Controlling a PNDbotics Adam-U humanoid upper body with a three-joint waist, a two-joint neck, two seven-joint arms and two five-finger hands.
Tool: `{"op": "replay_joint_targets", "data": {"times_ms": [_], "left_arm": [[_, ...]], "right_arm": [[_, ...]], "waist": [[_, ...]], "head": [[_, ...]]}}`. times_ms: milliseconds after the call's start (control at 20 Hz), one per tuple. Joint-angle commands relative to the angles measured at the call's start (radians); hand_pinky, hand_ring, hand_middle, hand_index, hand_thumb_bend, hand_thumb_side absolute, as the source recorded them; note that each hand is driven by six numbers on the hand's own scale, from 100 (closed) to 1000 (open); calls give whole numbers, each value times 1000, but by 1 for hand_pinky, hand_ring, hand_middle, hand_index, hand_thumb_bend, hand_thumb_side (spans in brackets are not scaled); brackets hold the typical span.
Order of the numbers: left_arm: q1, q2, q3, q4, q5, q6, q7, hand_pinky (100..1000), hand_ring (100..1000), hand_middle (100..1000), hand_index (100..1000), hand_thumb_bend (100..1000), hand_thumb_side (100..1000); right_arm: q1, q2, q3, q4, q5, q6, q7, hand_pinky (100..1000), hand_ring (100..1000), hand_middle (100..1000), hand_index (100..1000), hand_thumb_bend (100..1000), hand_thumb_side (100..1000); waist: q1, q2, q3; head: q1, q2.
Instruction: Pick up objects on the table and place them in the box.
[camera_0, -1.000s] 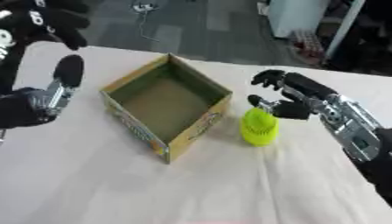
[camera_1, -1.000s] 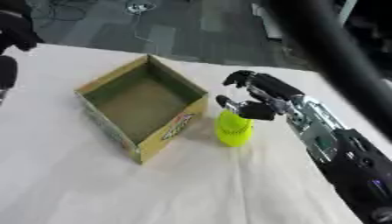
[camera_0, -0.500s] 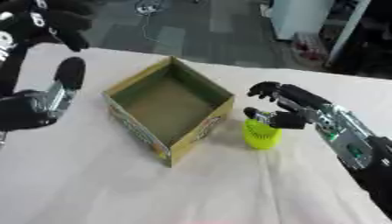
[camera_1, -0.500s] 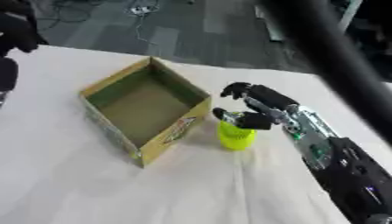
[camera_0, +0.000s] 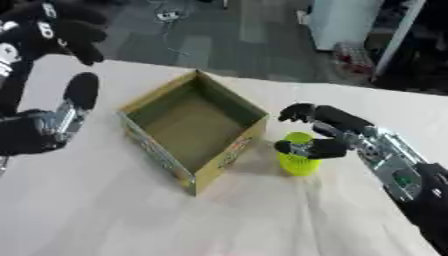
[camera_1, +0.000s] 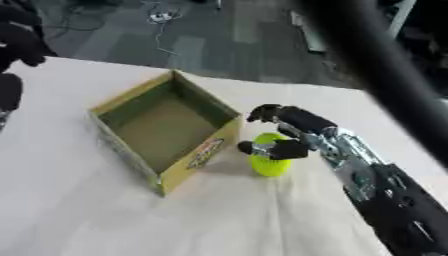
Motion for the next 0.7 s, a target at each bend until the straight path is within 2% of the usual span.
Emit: {"op": "replay_joint_targets", "data": {"times_ms": [50,300,700], "left_arm": [[-16,9,4,-14,2,-1,-3,446,537,724,738,100,718],[-17,10,3,-14,2,-1,-4,446,537,724,738,100,718],[-18,10,4,-14,2,-1,-4,446,537,724,738,100,718]], "right_arm": [[-10,-32,-6,-34,18,-21,36,811,838,910,909,627,1000],[-6,-37,-7,-43,27,-33,82,820,842,915,909,612,1000],[7,-35,-8,-32,42,-38,132,853,861,942,925,534,968]], "waist": [[5,-14,1],[5,-15,2],[5,-16,3]], "head": [[-4,-11],[-6,-3],[0,5]]}}
